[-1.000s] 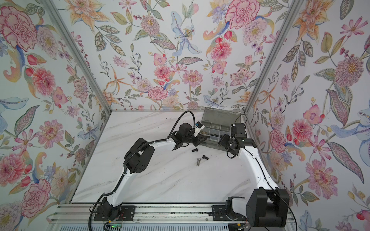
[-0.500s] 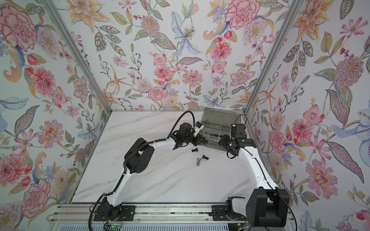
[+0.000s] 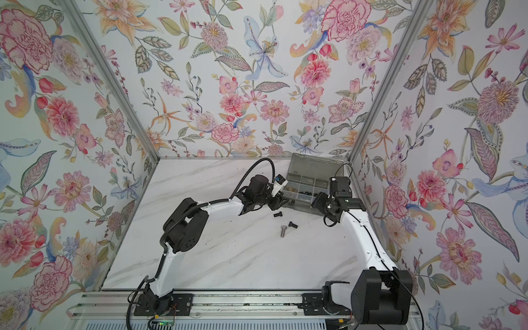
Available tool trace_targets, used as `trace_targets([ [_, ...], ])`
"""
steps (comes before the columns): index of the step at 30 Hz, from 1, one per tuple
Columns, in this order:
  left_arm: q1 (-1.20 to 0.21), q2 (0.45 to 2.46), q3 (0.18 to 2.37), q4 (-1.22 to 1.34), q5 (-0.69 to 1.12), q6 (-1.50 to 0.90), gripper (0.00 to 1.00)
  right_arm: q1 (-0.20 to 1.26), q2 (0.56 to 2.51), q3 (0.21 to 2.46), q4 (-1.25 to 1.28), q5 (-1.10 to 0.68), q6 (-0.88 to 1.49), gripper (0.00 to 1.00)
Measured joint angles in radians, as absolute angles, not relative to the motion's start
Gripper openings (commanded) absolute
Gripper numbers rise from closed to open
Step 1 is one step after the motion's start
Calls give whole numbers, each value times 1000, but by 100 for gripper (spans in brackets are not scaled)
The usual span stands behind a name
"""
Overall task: Sort the screws and nuts into containers
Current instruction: Place the screw into the container.
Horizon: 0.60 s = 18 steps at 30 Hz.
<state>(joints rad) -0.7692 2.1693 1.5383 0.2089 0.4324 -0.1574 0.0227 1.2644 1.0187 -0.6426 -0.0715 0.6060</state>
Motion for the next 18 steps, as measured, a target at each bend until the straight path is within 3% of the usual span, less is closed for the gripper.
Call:
trace_targets([
  [6, -769, 2011, 1392, 214, 369, -92, 55, 23, 1270, 1019, -643, -73, 606, 68],
  [18, -780, 2066, 1307, 148, 262, 5, 58, 23, 1279, 1019, -642, -84, 605, 69],
])
